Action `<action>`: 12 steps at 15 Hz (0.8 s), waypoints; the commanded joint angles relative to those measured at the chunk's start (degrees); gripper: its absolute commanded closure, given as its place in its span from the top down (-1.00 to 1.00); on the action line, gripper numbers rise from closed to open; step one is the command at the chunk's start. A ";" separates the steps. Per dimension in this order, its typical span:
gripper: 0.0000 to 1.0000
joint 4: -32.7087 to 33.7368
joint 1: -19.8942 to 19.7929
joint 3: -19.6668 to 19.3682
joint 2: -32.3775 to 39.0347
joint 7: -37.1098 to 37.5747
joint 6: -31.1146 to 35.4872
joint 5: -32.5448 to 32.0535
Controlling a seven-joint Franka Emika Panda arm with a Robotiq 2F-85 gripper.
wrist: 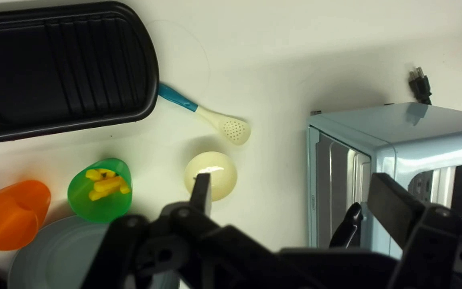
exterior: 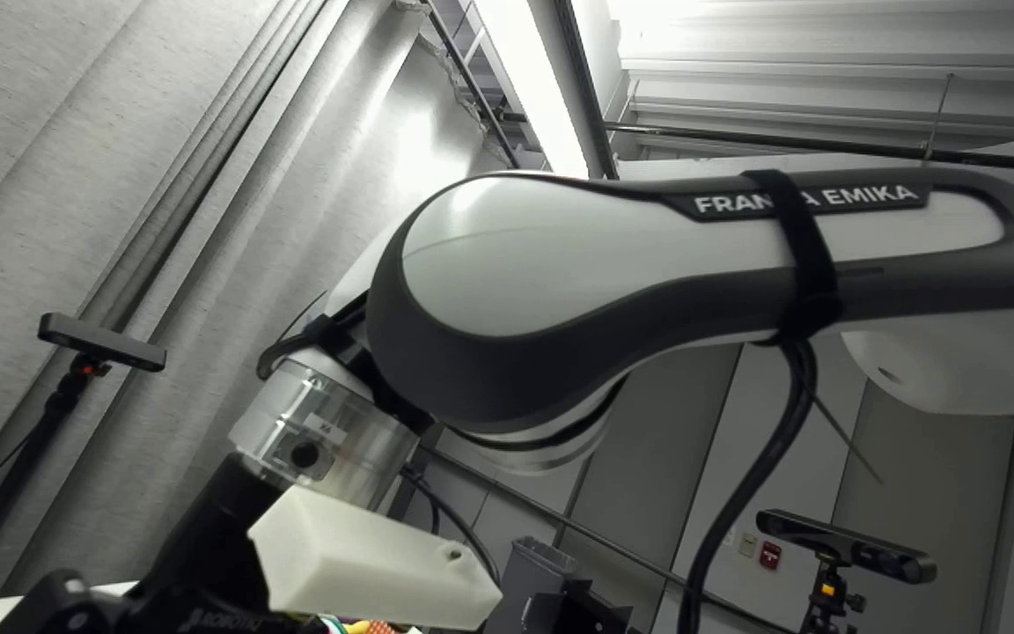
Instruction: Flip the white object upside down
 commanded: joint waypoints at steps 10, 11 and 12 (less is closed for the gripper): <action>1.00 2.11 -1.38 -1.96 11.29 1.64 11.31 -11.15; 1.00 2.45 -1.37 -2.29 12.34 1.86 12.09 -11.92; 1.00 2.67 -1.31 -2.60 13.18 2.06 12.76 -12.65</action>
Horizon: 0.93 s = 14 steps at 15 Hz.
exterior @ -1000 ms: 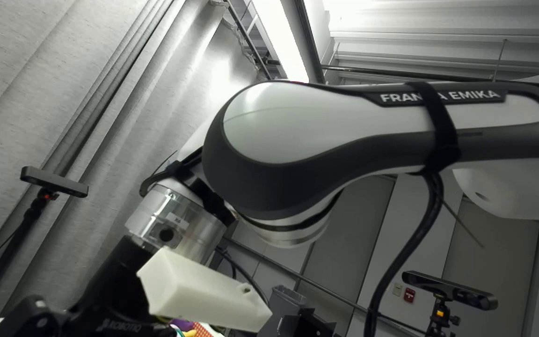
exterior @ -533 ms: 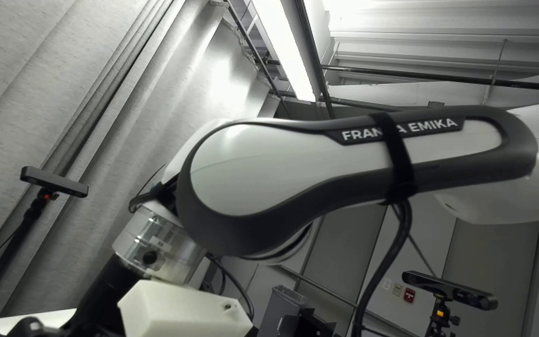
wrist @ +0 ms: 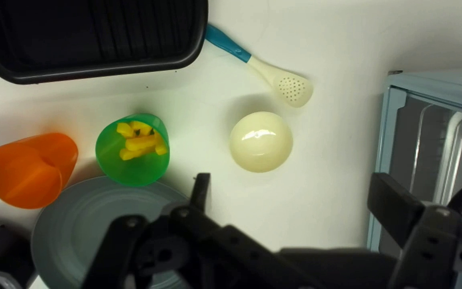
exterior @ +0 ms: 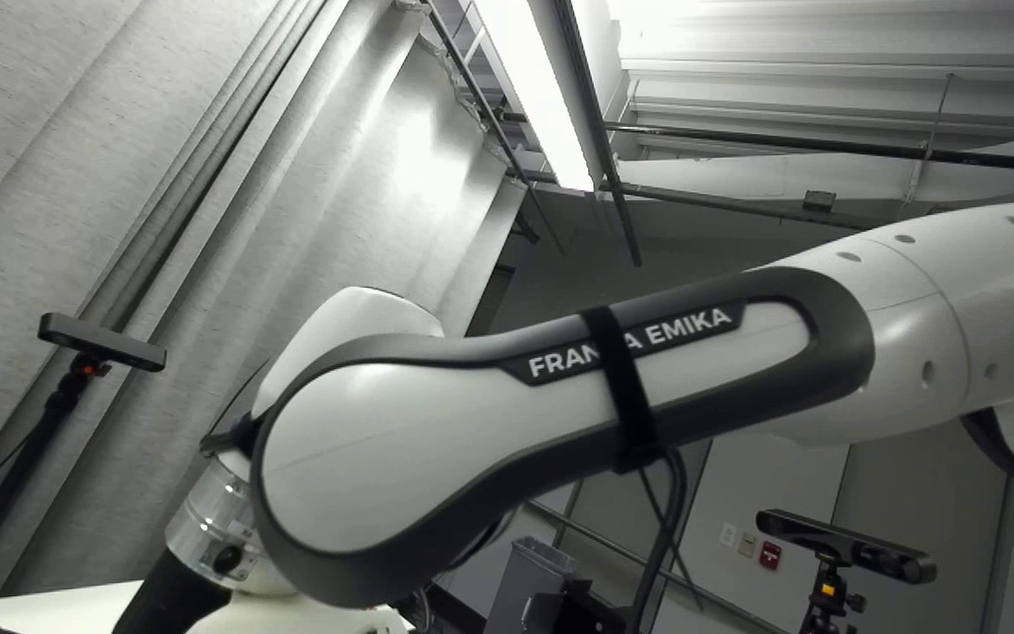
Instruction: Flip the white object upside down
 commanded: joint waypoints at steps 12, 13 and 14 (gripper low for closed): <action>1.00 7.85 1.70 -5.70 16.57 8.02 12.13 -9.43; 1.00 8.59 1.98 -6.22 17.75 8.49 12.56 -9.66; 1.00 9.46 2.28 -6.72 19.00 8.89 12.74 -9.85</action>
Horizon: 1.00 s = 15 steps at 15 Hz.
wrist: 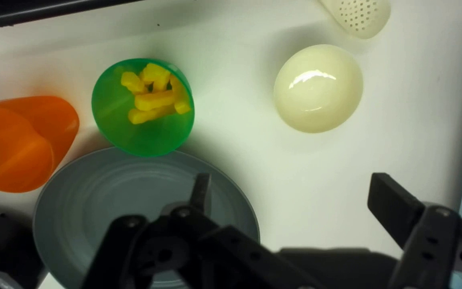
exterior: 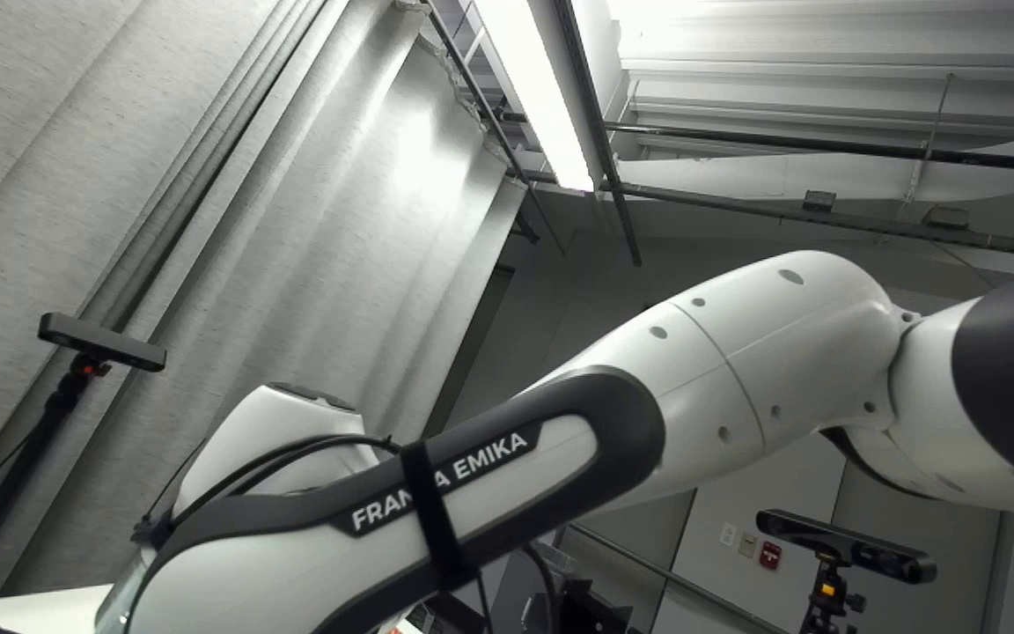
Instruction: Flip the white object upside down
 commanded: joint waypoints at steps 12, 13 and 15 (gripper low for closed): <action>1.00 9.25 4.15 -4.52 13.11 2.56 1.98 -0.53; 1.00 8.75 4.27 -4.61 12.93 2.54 1.90 -0.58; 1.00 8.11 4.29 -4.62 12.74 2.29 1.62 -0.43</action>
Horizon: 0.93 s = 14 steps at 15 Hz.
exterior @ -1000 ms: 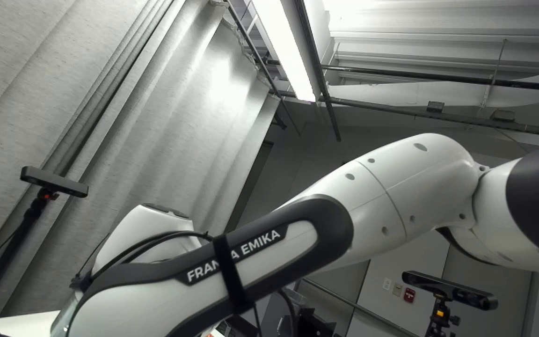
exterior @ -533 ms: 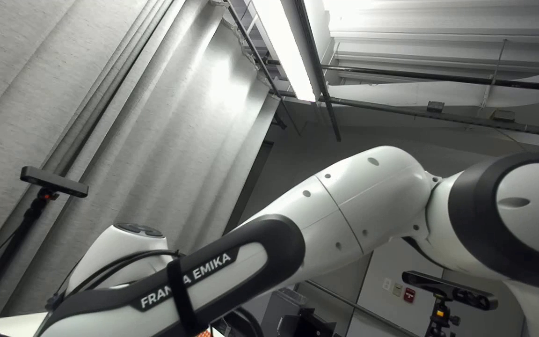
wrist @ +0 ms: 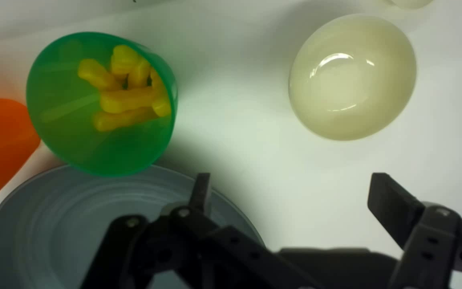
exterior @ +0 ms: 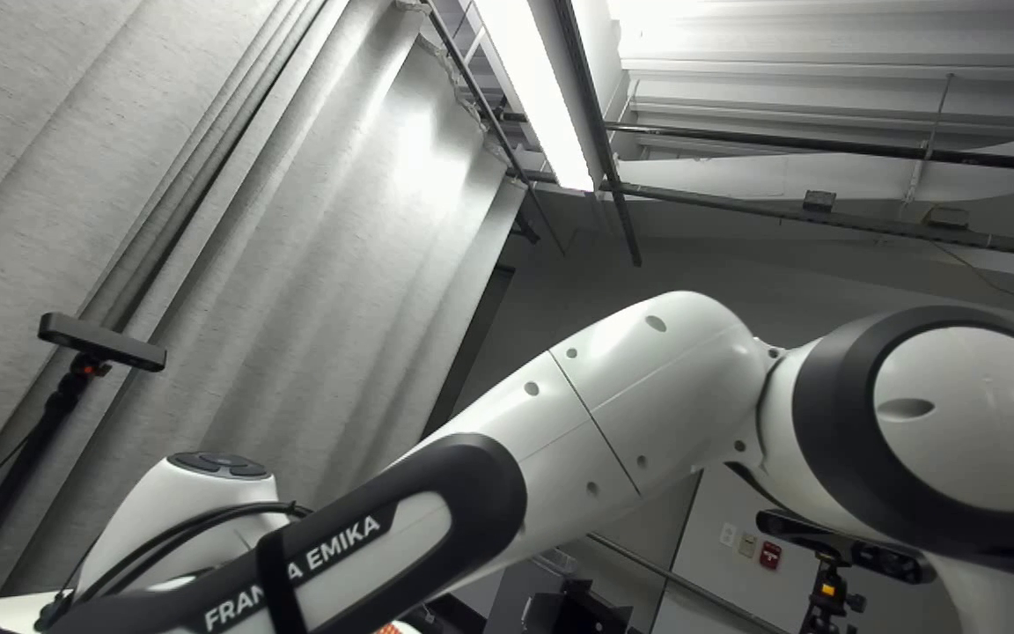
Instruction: Flip the white object upside down
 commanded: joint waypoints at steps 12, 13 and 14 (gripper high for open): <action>1.00 -0.40 1.21 -1.80 2.76 -0.07 -0.08 0.40; 1.00 -0.49 1.30 -1.78 2.95 -0.08 -0.17 0.40; 1.00 -0.60 1.43 -1.77 3.18 -0.06 -0.40 0.35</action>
